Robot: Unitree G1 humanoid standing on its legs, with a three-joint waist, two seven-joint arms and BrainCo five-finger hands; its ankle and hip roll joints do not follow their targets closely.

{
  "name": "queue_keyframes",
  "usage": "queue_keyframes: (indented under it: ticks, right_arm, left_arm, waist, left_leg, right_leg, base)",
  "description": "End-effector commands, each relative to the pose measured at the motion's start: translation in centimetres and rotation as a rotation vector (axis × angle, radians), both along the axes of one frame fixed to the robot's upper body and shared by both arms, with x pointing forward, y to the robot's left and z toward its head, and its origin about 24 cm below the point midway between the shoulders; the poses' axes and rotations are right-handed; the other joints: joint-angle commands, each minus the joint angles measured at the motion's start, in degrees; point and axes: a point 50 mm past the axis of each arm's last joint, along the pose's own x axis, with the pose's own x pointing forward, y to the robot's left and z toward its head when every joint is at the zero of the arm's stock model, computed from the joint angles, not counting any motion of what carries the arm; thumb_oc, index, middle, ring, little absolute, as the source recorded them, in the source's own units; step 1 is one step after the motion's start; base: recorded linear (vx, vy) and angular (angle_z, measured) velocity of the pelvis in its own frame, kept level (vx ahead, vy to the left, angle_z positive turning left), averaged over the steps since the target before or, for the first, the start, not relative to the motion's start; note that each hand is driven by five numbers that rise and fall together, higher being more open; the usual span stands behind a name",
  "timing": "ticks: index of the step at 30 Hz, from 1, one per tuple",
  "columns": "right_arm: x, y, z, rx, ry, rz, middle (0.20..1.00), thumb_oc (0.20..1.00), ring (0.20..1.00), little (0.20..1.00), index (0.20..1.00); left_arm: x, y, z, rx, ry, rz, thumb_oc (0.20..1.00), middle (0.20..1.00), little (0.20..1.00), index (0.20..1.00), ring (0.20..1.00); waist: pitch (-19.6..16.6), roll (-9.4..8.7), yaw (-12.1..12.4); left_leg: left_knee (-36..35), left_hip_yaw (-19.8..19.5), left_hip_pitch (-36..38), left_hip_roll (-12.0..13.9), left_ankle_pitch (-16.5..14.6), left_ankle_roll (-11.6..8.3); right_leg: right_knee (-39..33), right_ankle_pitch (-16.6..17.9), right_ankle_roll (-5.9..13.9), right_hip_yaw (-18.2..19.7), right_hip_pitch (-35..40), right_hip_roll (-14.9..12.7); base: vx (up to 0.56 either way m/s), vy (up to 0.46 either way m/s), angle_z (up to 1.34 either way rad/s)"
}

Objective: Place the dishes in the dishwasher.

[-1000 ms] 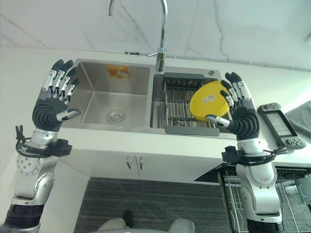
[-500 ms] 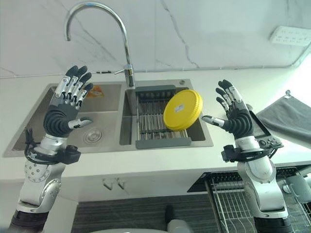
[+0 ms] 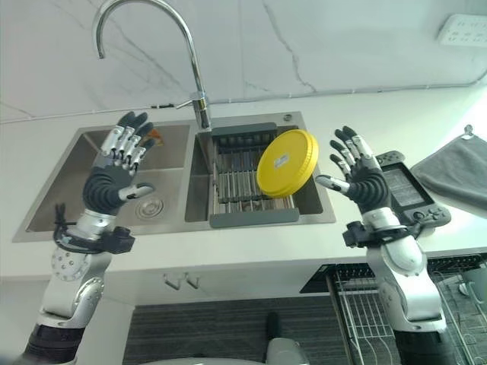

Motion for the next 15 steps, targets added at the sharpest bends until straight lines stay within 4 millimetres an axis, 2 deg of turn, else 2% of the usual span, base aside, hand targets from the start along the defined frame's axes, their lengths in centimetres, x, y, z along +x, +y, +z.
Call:
queue_keyframes:
  ticks: [1, 6, 15]
  right_arm:
    - [0.4, -0.7, 1.8, 0.106, -0.079, -0.048, 1.000, 1.000, 1.000, 1.000, 1.000]
    - [2.1, -1.6, 0.7, 0.149, -0.016, -0.137, 1.000, 1.000, 1.000, 1.000, 1.000]
    - [3.3, -3.1, 1.1, 0.173, -0.030, -0.261, 1.000, 1.000, 1.000, 1.000, 1.000]
  left_arm:
    - [0.2, 0.0, 2.0, 0.062, -0.093, -0.001, 1.000, 1.000, 1.000, 1.000, 1.000]
    - [0.7, -0.1, 1.9, 0.073, -0.075, 0.006, 1.000, 1.000, 1.000, 1.000, 1.000]
    - [0.8, 0.2, 2.1, 0.088, -0.074, 0.008, 1.000, 1.000, 1.000, 1.000, 1.000]
  waist:
    - [-3.28, -4.17, 0.77]
    - [-4.25, -4.30, 2.60]
    - [-4.85, -4.63, 4.10]
  left_leg:
    - [-0.87, -0.42, -2.52, -2.22, 2.38, 1.38]
    - [-0.87, -2.90, -2.13, -3.09, 1.35, 2.09]
    - [-0.87, -3.20, -1.55, -3.37, 0.71, 2.81]
  right_leg:
    - [0.08, -7.35, 4.08, -0.03, 8.48, -3.26]
    - [0.08, -7.93, 3.91, -0.66, 9.18, -3.59]
    - [0.08, -8.40, 3.79, -1.01, 10.17, -3.74]
  base:
    - [0.06, 0.033, 0.12]
    - [0.05, 0.029, 0.07]
    - [0.01, 0.002, 0.00]
